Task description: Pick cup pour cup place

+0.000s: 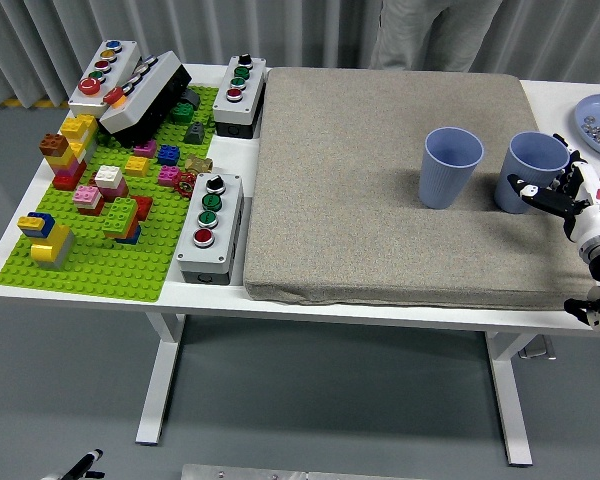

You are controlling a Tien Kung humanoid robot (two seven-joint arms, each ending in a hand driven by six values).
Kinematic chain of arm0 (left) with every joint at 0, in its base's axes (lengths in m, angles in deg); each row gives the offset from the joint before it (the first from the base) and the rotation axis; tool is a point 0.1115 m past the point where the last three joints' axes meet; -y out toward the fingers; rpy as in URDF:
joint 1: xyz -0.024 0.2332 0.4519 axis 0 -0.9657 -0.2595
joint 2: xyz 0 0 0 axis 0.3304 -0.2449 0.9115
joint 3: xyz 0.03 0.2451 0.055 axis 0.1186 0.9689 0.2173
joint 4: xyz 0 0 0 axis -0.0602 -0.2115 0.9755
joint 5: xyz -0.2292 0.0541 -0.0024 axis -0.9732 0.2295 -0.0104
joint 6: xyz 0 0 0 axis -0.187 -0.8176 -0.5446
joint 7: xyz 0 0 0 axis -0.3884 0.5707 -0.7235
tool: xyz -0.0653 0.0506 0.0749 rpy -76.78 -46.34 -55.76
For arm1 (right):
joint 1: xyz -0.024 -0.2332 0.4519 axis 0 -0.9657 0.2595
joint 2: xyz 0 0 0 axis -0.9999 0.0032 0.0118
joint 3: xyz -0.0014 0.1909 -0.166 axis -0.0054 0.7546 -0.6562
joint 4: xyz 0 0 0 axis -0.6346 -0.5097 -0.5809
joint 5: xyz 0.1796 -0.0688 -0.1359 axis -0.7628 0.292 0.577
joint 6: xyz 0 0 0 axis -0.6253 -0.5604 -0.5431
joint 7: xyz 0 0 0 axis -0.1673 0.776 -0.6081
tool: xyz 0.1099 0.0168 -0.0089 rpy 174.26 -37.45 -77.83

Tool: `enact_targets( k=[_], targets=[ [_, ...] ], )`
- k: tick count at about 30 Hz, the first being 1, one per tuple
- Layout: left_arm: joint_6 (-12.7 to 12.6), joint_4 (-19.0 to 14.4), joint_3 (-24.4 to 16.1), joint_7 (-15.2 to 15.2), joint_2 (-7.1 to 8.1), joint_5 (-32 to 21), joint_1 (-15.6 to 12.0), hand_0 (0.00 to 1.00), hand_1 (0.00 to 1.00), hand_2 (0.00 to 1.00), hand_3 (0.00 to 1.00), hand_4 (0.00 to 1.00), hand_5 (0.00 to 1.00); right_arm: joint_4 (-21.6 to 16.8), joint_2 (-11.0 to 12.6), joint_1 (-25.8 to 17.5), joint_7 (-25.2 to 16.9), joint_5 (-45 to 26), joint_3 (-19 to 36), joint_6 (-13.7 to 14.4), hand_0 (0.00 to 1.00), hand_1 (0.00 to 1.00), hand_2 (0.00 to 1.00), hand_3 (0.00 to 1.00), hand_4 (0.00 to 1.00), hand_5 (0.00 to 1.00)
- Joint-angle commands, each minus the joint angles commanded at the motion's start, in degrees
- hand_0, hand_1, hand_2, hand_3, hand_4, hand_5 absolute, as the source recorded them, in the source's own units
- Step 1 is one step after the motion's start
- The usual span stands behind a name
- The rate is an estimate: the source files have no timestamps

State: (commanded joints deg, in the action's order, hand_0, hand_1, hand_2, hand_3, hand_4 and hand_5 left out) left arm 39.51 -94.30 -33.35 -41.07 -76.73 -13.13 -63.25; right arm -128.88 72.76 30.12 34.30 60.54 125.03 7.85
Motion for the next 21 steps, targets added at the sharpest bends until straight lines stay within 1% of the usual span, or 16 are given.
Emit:
enact_targets(
  k=[1,6,7,21],
  targets=[
    [0.0,0.0,0.0,0.0,0.00,0.0,0.0,0.865,0.815,0.881,0.783,0.649,0.996,0.0,0.0,0.0,0.0,0.0,0.0,0.0,0.922,0.886,0.991,0.998,0.822,0.133],
    [0.0,0.0,0.0,0.0,0.00,-0.1,-0.2,0.865,0.815,0.881,0.783,0.649,0.996,-0.3,0.1,-0.3,0.4,0.3,-0.1,-0.3,0.922,0.886,0.991,0.998,0.822,0.133],
    [0.0,0.0,0.0,0.0,0.01,-0.1,-0.2,0.865,0.815,0.881,0.782,0.650,0.997,-0.3,0.1,-0.3,0.5,0.4,-0.1,-0.3,0.926,0.888,0.995,0.998,0.836,0.146],
    [0.0,0.0,-0.1,0.0,0.00,-0.1,-0.5,0.865,0.815,0.882,0.785,0.652,0.998,-1.5,0.9,-1.0,1.5,1.1,0.2,-0.5,0.931,0.891,0.998,0.998,0.846,0.162]
  ],
)
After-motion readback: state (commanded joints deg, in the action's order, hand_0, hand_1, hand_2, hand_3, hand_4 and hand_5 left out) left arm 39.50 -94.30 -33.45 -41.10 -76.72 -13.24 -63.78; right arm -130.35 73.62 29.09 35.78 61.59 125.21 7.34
